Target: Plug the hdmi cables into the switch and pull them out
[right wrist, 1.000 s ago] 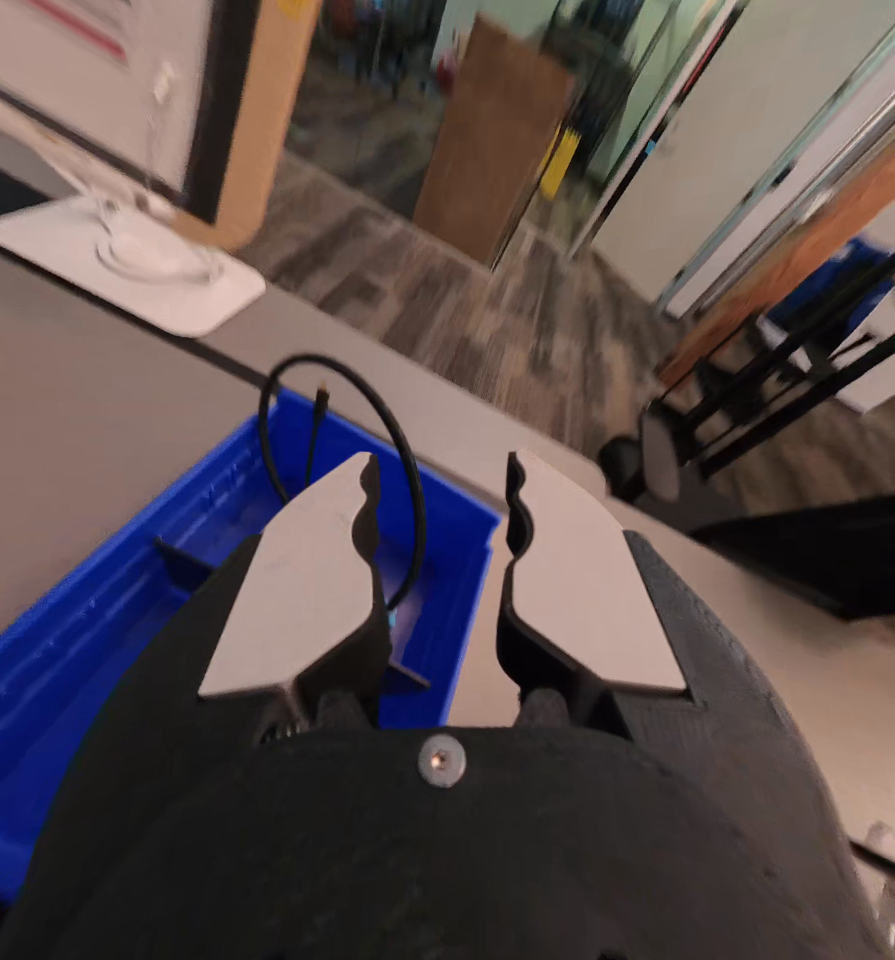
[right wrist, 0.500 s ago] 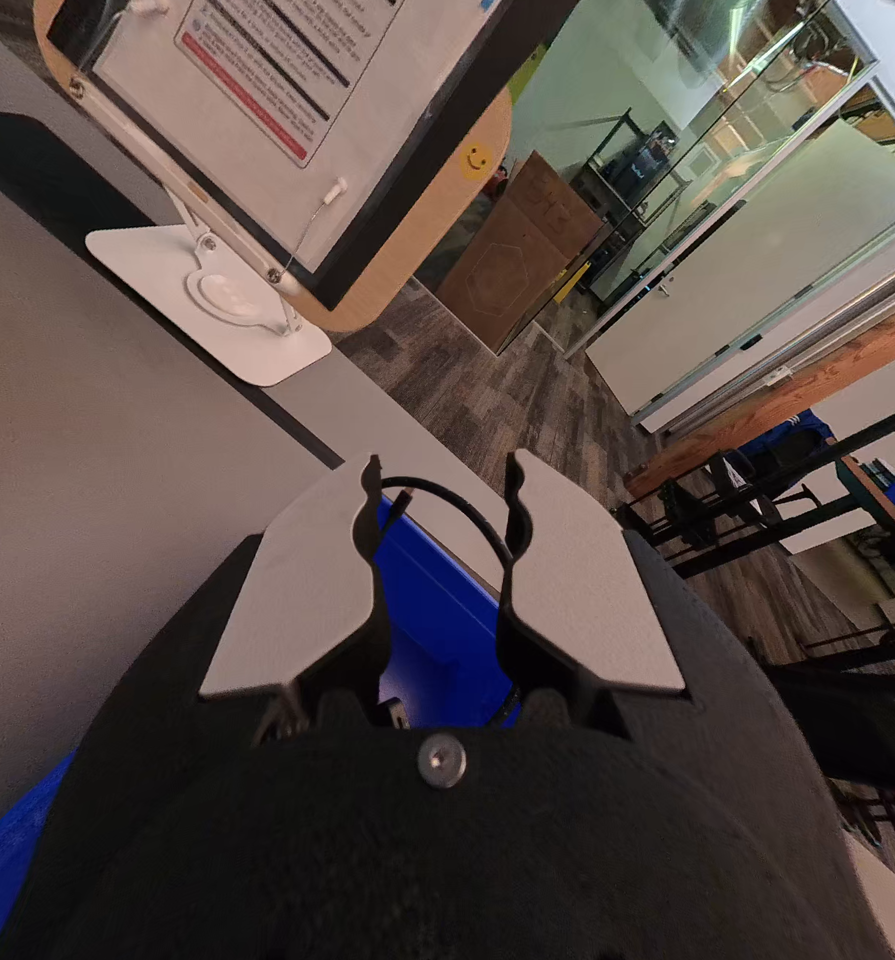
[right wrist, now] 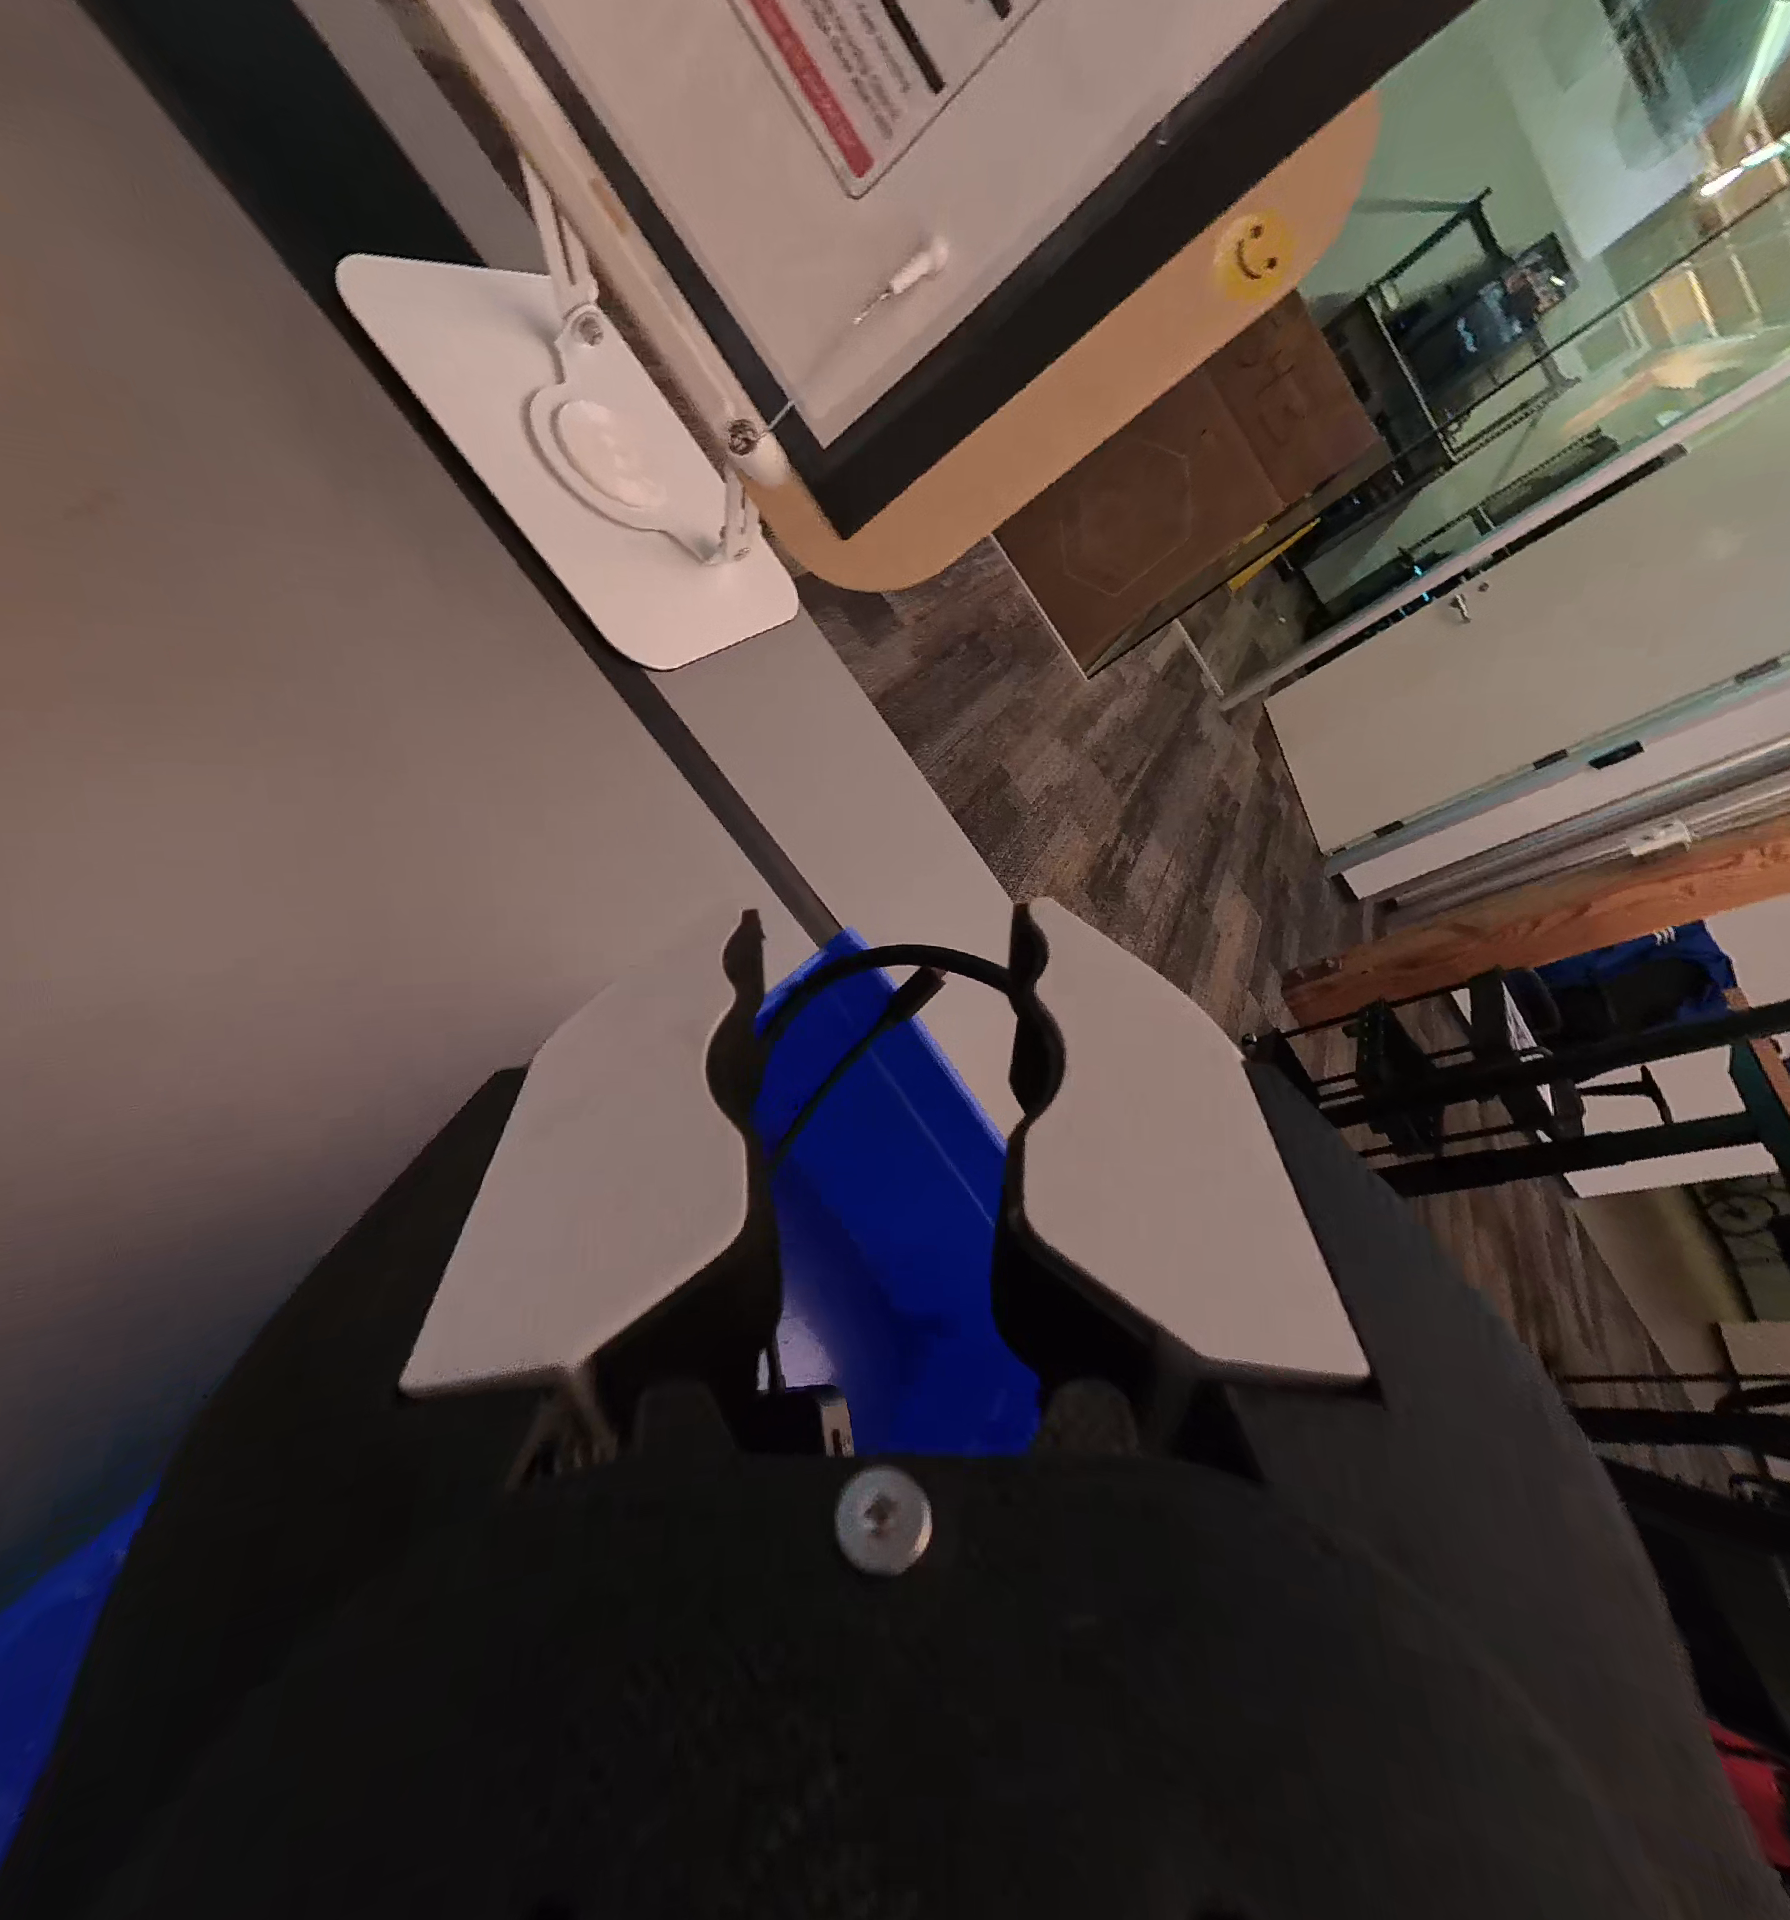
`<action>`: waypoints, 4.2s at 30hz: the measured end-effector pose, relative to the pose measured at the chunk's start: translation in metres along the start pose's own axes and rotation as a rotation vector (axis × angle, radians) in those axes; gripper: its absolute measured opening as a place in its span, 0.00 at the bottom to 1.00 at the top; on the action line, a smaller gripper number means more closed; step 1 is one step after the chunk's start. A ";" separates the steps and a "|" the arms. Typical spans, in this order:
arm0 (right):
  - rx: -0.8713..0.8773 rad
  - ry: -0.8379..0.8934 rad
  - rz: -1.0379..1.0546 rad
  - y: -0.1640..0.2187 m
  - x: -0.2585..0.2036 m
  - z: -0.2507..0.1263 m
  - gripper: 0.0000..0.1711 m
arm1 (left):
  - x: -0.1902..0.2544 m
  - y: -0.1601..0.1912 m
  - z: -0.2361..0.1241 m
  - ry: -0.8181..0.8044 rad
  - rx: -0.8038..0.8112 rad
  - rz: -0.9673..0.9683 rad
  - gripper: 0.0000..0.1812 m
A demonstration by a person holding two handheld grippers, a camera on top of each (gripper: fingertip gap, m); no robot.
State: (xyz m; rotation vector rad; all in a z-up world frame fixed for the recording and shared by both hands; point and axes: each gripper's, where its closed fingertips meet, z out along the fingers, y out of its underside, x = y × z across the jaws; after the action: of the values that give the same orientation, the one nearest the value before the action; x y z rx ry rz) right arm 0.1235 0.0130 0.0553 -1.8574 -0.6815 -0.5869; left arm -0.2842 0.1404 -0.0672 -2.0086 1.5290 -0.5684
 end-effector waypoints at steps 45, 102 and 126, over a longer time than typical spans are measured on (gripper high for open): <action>0.058 0.055 -0.059 -0.014 0.006 -0.016 0.25 | 0.225 -0.160 0.044 0.303 0.164 0.217 0.03; -0.076 -0.116 -0.132 0.016 -0.043 0.040 0.24 | -0.043 -0.014 0.022 -0.133 -0.306 0.247 0.22; -0.067 -0.172 -0.162 0.017 -0.054 0.040 0.19 | -0.053 -0.020 0.039 -0.215 -0.266 0.543 0.23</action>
State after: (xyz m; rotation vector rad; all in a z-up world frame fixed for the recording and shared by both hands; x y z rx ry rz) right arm 0.0995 0.0349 -0.0057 -1.9425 -0.9427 -0.5632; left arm -0.2594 0.2022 -0.0846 -1.6498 1.9790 0.0690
